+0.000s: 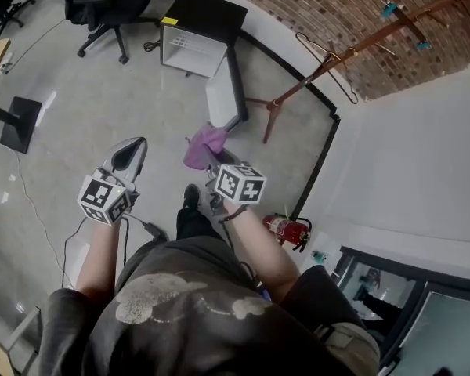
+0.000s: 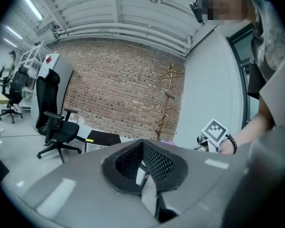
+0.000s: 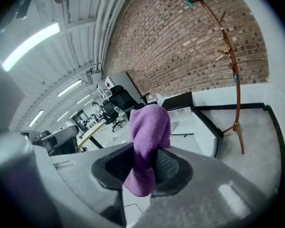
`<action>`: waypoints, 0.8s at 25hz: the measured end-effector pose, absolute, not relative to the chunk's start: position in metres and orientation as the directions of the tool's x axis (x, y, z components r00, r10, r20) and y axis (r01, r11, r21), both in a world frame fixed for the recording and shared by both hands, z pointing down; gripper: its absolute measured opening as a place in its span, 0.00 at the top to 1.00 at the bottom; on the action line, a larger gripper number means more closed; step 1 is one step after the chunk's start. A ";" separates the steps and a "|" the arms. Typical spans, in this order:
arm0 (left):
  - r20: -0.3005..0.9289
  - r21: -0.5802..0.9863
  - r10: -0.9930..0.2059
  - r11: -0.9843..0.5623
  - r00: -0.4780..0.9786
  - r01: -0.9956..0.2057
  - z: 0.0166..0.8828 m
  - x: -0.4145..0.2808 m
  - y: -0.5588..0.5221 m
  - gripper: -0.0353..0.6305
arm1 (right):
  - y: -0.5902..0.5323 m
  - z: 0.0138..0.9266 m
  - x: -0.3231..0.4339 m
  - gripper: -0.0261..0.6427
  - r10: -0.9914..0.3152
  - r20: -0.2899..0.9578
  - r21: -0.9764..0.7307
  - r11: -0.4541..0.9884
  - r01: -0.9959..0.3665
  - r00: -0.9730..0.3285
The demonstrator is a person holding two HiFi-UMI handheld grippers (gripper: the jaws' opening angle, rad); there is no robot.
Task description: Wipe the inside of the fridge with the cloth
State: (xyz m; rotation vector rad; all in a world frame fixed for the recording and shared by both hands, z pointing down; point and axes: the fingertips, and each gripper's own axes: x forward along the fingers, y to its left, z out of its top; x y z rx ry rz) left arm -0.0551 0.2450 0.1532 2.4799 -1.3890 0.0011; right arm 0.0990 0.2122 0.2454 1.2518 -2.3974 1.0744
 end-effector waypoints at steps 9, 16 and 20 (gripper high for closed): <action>0.118 0.289 -0.838 -0.484 0.533 -0.826 0.154 -0.086 0.349 0.92 | 0.309 0.233 0.063 0.83 -0.627 0.498 -0.443 0.410 -0.797 -0.599; 0.103 0.299 -0.796 -0.548 0.597 -0.781 0.158 -0.071 0.402 0.92 | 0.363 0.223 0.066 0.84 -0.657 0.496 -0.412 0.397 -0.820 -0.568; 0.102 0.305 -0.775 -0.572 0.623 -0.762 0.160 -0.062 0.420 0.92 | 0.385 0.224 0.076 0.84 -0.665 0.515 -0.385 0.383 -0.840 -0.540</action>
